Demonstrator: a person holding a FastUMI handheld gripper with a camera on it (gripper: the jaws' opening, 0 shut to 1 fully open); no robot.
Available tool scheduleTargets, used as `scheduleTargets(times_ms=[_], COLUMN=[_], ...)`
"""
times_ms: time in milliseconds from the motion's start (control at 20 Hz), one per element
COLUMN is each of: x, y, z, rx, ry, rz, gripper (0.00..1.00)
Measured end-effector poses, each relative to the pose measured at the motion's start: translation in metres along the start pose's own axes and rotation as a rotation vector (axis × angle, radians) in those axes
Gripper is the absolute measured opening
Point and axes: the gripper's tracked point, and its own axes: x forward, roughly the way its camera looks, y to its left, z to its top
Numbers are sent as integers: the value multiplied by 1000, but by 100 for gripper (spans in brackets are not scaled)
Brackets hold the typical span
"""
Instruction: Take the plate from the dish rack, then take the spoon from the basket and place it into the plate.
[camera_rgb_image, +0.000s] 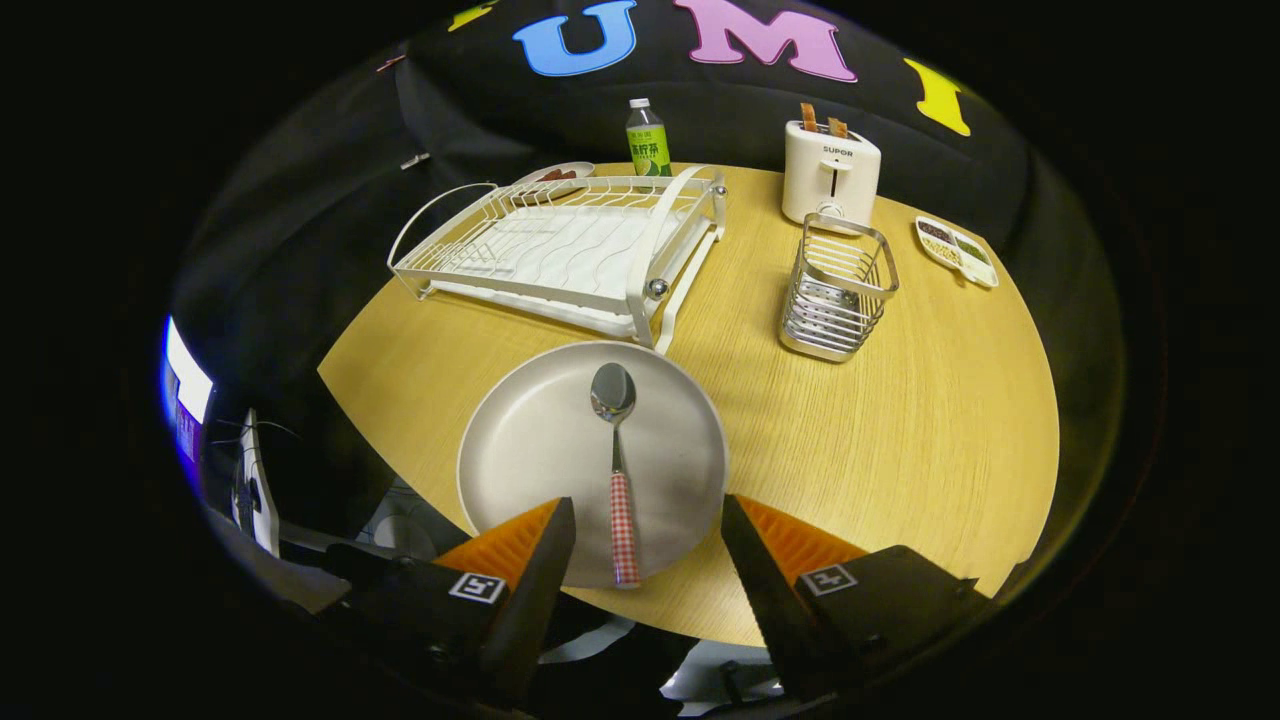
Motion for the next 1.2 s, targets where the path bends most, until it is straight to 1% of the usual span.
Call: scheduleTargets(times_ms=[200,300,400,600,750,800,950,1100,1200], x=[-11,-21,-39,-89,-137,-151,-191,-226,-247], y=[-4,-9,-24,-59,-89,-96,-115,-127,-133], z=[7,21,44,108,155,167,192,209,215], rx=[21,26,10,12,-12,-23,-47,-41,-46], ry=[-25,-56,-109,-262,-385,-416,-489,-558,-593], rz=[-14,-26,-62,-146,-237,-259,-314,-327,-336], gripper=[98,99,99,99,99,97,96,96,99])
